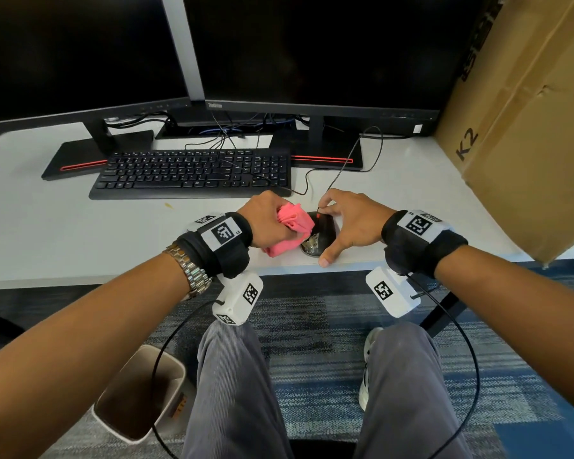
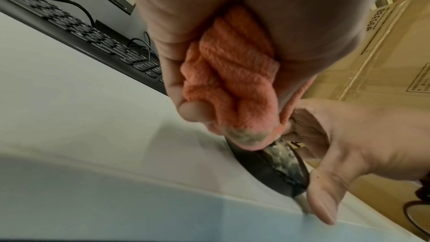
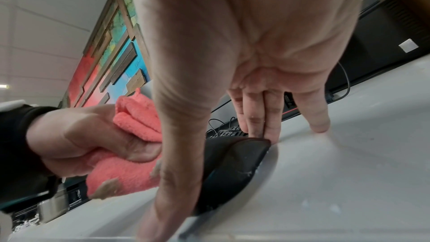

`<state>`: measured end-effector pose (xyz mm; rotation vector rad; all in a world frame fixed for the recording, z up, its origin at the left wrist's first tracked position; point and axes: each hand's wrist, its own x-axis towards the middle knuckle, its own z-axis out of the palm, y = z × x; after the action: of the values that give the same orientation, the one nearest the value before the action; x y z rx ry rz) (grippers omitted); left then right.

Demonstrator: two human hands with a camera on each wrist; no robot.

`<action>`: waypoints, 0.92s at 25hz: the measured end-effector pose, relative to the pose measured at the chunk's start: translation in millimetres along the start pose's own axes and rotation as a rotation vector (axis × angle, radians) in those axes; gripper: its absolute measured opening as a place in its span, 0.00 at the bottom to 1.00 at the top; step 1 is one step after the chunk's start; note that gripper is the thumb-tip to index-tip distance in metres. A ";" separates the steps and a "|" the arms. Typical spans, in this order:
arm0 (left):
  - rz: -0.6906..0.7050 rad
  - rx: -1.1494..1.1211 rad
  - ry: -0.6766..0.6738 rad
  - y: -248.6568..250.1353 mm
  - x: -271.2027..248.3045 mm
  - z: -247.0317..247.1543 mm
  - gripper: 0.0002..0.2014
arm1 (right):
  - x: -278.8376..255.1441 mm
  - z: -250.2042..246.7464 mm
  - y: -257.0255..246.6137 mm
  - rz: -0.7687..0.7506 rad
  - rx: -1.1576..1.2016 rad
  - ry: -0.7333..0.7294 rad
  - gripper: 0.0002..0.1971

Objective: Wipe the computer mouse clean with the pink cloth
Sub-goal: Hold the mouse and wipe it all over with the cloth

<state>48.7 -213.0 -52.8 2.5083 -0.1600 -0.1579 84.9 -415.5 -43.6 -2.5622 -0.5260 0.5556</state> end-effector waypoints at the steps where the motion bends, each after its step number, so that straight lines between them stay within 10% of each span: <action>1: 0.004 0.023 -0.001 2.5 0.0 -2.1 0.09 | -0.1 -0.1 -0.7 0.001 -0.005 -0.001 0.53; 23: 0.001 0.017 0.086 3.8 -7.9 2.6 0.05 | 1.5 4.1 -4.6 0.015 -0.022 0.029 0.53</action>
<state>40.2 -216.2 -52.0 2.5265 -0.1284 -0.0478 83.0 -409.6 -45.0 -2.5933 -0.5057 0.5206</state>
